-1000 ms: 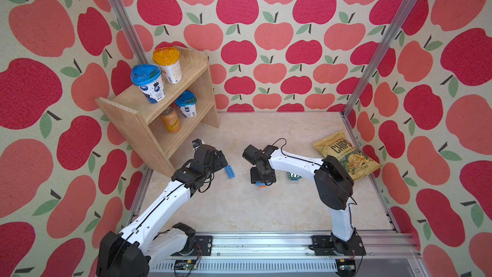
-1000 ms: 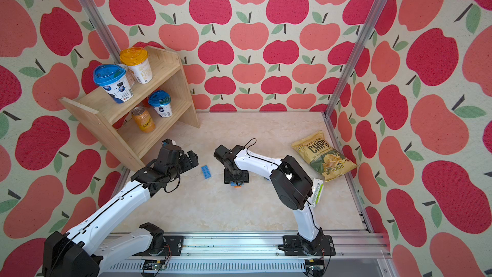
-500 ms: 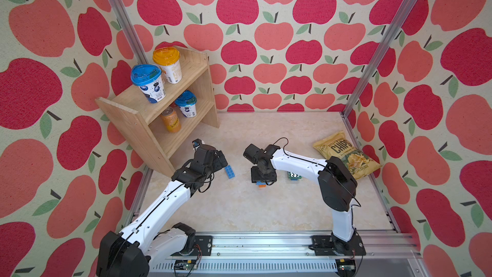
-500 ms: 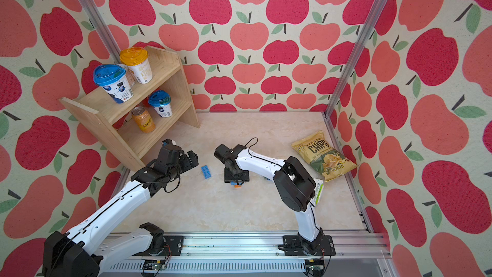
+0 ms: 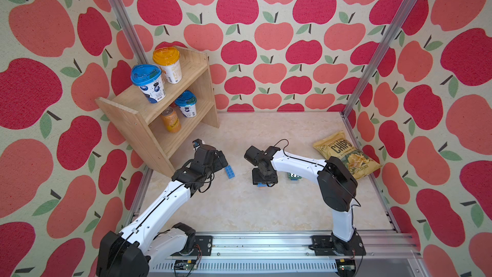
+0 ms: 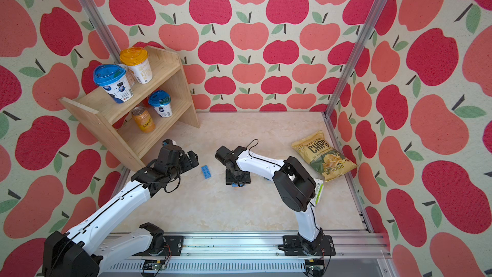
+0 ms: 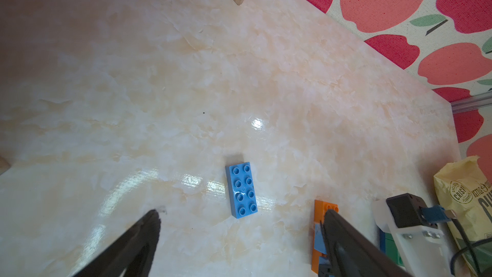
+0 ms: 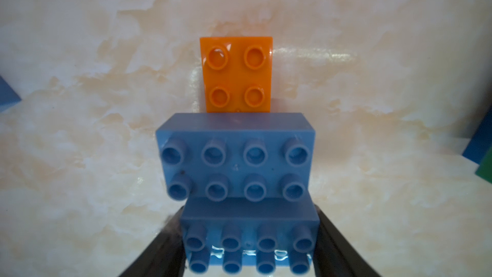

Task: Assemble a rectangle with lego
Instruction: Assemble the lego brick with the lego brick.

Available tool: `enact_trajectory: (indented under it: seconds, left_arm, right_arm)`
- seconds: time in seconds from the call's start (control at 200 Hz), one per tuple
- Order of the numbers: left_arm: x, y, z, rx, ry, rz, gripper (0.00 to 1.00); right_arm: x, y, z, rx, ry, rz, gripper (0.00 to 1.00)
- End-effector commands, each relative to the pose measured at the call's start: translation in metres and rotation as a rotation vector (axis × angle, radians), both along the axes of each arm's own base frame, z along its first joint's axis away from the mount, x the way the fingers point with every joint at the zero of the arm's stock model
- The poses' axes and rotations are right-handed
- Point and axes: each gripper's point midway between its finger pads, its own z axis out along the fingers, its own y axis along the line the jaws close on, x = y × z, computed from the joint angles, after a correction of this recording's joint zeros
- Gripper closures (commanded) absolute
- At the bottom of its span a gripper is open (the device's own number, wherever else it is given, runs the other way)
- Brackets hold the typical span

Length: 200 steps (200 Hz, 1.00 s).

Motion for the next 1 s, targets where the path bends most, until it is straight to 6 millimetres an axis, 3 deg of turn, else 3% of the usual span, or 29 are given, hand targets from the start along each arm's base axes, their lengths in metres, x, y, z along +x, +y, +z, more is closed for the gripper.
enact_trajectory:
  seconds: [0.0,0.996]
  left_arm:
    - [0.002,0.000,0.006,0.017,-0.009,-0.001,0.03]
    - [0.004,-0.002,0.006,0.016,-0.008,-0.006,0.03]
  right_arm:
    - [-0.001,0.000,-0.002,0.003,0.005,-0.007,0.39]
    - [-0.003,-0.006,-0.022,-0.054,0.042,-0.004,0.39]
